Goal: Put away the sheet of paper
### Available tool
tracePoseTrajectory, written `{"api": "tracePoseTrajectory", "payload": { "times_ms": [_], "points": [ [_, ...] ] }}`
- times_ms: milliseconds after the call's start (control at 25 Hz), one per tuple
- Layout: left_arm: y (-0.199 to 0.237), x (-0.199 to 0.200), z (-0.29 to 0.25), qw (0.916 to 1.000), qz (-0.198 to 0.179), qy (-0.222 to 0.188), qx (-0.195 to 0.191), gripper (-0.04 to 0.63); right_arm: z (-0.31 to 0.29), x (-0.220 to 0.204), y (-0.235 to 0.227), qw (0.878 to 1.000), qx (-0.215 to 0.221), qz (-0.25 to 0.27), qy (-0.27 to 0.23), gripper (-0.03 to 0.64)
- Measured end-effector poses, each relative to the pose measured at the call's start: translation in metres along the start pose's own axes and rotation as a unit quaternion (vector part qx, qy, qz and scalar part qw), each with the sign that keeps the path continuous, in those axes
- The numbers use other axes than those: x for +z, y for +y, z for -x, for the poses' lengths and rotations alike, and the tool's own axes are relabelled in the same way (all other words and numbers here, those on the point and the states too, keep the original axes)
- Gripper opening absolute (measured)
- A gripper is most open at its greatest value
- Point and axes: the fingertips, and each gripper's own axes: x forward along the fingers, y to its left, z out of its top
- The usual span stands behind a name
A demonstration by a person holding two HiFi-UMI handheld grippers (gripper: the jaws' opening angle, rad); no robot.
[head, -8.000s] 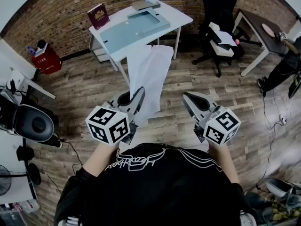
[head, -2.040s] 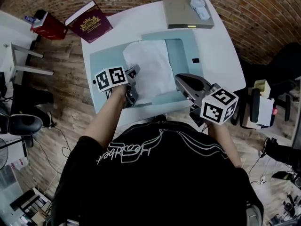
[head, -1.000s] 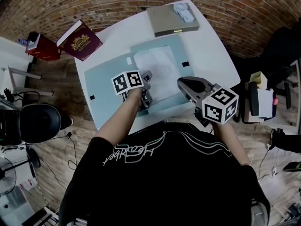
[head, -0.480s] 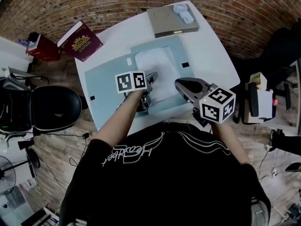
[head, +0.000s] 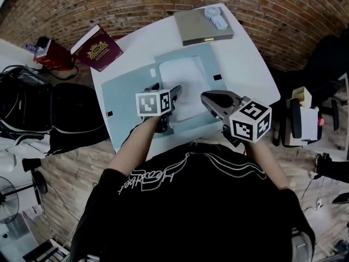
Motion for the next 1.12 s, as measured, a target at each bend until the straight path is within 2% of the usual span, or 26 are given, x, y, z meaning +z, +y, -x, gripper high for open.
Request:
{"api": "tracePoseTrajectory", "payload": {
  "times_ms": [200, 320, 360, 440, 520, 600, 760, 1120],
  "points": [
    [-0.014, 0.010, 0.032, 0.9983, -0.028, -0.022, -0.046, 0.379, 0.000, 0.003, 0.013, 1.000, 0.013, 0.016, -0.003, 0.002],
    [-0.030, 0.014, 0.066, 0.9938, -0.049, -0.042, -0.090, 0.372, 0.000, 0.005, 0.027, 0.999, 0.027, 0.015, -0.009, 0.002],
    [-0.036, 0.015, 0.080, 0.9915, -0.056, -0.054, -0.104, 0.333, 0.001, 0.007, 0.031, 0.999, 0.029, 0.012, -0.014, 0.001],
    [-0.046, 0.016, 0.111, 0.9861, -0.064, -0.083, -0.129, 0.152, 0.002, 0.012, 0.041, 0.999, 0.033, 0.001, -0.026, 0.000],
    [-0.056, 0.015, 0.144, 0.9795, -0.061, -0.106, -0.160, 0.079, 0.003, 0.016, 0.055, 0.999, 0.038, -0.004, -0.037, 0.000],
    [-0.064, 0.011, 0.174, 0.9728, -0.063, -0.125, -0.185, 0.057, 0.006, 0.017, 0.072, 0.998, 0.045, -0.002, -0.045, 0.000],
    [-0.073, 0.004, 0.220, 0.9660, -0.095, -0.149, -0.188, 0.043, 0.010, 0.021, 0.106, 0.996, 0.058, 0.008, -0.063, 0.000],
    [-0.092, -0.017, 0.269, 0.9594, -0.111, -0.184, -0.183, 0.041, 0.029, 0.008, 0.168, 0.992, 0.088, 0.040, -0.079, 0.000]
  ]
}}
